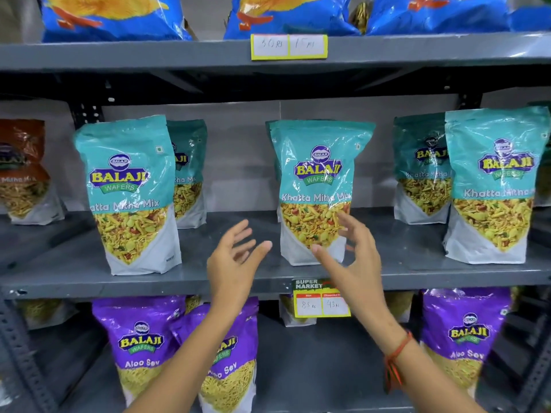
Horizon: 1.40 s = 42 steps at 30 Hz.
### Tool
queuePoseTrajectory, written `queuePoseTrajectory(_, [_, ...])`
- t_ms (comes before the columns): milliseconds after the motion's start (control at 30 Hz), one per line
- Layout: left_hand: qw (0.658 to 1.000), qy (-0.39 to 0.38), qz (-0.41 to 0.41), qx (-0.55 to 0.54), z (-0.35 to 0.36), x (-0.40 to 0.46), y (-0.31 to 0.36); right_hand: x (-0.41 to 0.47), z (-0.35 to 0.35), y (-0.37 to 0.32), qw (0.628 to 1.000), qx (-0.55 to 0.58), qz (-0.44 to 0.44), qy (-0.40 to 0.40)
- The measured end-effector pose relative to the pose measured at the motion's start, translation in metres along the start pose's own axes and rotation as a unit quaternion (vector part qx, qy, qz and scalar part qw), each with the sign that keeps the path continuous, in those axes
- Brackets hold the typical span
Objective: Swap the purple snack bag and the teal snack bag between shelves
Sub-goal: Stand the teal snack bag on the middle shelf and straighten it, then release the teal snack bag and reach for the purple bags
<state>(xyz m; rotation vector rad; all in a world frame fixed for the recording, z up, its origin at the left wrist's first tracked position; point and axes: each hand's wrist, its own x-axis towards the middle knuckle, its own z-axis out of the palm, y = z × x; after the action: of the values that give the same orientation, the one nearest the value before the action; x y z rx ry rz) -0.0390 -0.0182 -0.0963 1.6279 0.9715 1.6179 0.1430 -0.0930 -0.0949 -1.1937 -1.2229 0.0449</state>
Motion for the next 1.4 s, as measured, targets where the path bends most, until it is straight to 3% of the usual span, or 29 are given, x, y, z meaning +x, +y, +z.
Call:
queuePoseTrajectory(133, [0.997,0.081,0.016,-0.003,-0.039,-0.044,-0.029,-0.058,0.029,0.000,0.997,0.009,-0.069,-0.019])
queuePoseTrajectory(267, [0.993,0.103,-0.040,0.030,-0.077,-0.083,-0.103,-0.115,0.063,0.042,0.989,-0.001,-0.054,-0.139])
queuePoseTrajectory(400, [0.983,0.086,-0.144,0.073,-0.106,-0.113,-0.184,-0.145,0.100,0.108,0.965,-0.038,0.100,-0.239])
queuePoseTrajectory(500, [0.963,-0.010,-0.248,0.108,-0.118,-0.129,-0.228,-0.162,0.128,0.161,0.898,-0.087,0.231,-0.365])
queuePoseTrajectory(600, [0.938,-0.075,-0.312,0.128,-0.121,-0.134,-0.251,-0.175,0.150,0.187,0.855,-0.097,0.262,-0.436])
queuePoseTrajectory(800, [0.917,-0.152,-0.342,0.141,-0.121,-0.132,-0.274,-0.192,0.179,0.207,0.848,-0.067,0.303,-0.429])
queuePoseTrajectory(967, [0.924,-0.129,-0.323,0.160,-0.110,-0.132,-0.280,-0.193,0.176,0.213,0.859,-0.052,0.319,-0.398])
queuePoseTrajectory(1400, [0.926,-0.191,-0.296,0.135,-0.004,-0.127,-0.282,-0.162,0.083,0.246,0.878,-0.090,0.366,-0.295])
